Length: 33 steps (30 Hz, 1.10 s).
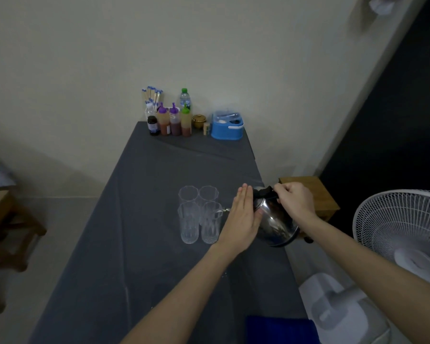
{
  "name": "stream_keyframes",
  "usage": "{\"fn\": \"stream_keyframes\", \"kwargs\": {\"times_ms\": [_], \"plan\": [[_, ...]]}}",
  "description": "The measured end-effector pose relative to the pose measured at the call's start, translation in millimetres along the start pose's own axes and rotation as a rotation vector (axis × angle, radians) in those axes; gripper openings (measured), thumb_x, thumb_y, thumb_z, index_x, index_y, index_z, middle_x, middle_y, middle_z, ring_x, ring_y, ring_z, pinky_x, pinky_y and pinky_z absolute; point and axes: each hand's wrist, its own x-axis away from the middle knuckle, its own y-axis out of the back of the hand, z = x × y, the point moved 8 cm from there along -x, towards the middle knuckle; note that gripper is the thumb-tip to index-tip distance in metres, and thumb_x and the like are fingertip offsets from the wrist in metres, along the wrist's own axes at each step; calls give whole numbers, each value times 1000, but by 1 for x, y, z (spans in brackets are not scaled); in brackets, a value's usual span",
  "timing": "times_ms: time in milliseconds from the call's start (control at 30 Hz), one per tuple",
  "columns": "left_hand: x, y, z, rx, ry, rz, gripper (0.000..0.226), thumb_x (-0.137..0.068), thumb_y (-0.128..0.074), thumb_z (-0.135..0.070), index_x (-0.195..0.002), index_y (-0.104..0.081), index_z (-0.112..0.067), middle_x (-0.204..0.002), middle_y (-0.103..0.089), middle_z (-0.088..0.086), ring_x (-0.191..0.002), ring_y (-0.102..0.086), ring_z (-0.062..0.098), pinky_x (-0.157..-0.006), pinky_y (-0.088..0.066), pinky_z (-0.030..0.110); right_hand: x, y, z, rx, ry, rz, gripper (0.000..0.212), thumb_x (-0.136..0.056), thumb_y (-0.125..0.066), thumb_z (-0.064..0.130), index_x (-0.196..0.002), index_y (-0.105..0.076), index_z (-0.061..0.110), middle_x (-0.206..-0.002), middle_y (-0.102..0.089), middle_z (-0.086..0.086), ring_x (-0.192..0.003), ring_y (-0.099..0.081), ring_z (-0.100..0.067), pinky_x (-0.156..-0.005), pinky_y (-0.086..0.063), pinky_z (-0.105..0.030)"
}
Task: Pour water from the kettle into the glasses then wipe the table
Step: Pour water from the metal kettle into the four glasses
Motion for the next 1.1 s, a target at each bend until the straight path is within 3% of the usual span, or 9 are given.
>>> {"fn": "stream_keyframes", "kwargs": {"times_ms": [267, 433, 600, 900, 1000, 1100], "plan": [[1, 3, -2, 31, 4, -19, 62, -103, -30, -32, -152, 1, -9, -161, 6, 4, -143, 11, 5, -118, 4, 25, -2, 2, 9, 23, 38, 11, 39, -88, -53, 29, -62, -66, 3, -62, -67, -10, -60, -63, -25, -62, -49, -36], [2, 4, -3, 39, 10, -20, 61, -103, -31, -30, -152, 0, -8, -161, 4, 6, -147, 7, 13, -119, 3, 27, -4, 1, 5, 5, 22, 8, 40, -87, -54, 31, -60, -65, 3, -58, -66, -9, -59, -63, -24, -63, -50, -37], [0, 5, -5, 35, 10, -12, 61, -103, -31, -29, -152, 0, -6, -161, 5, 7, -147, 8, 14, -120, 3, 27, -3, 0, 4, -12, 18, 15, 38, -87, -55, 26, -57, -64, 5, -54, -62, -5, -53, -55, -17, -54, -39, -29], [0, 3, -3, 2, 17, 16, 62, -103, -30, -30, -151, 1, -7, -161, 6, 7, -147, 9, 15, -120, 3, 28, -3, -1, 2, -46, -1, 24, 36, -88, -55, 26, -55, -61, 11, -52, -58, 0, -50, -52, -13, -52, -38, -26], [-2, 3, -4, -12, 13, 32, 68, -100, -20, -45, -151, 1, -6, -161, 6, 8, -147, 9, 16, -120, 3, 28, -2, 0, 0, -67, -7, 13, 38, -87, -54, 25, -52, -60, 11, -49, -56, 1, -50, -52, -14, -53, -38, -27], [-2, 2, -5, -25, -7, 32, 91, -79, -1, -62, -151, 1, -6, -161, 5, 9, -147, 8, 16, -119, 4, 27, 1, 0, -5, -100, -25, 5, 38, -87, -54, 25, -52, -59, 10, -49, -55, -1, -50, -52, -16, -53, -38, -28]]}}
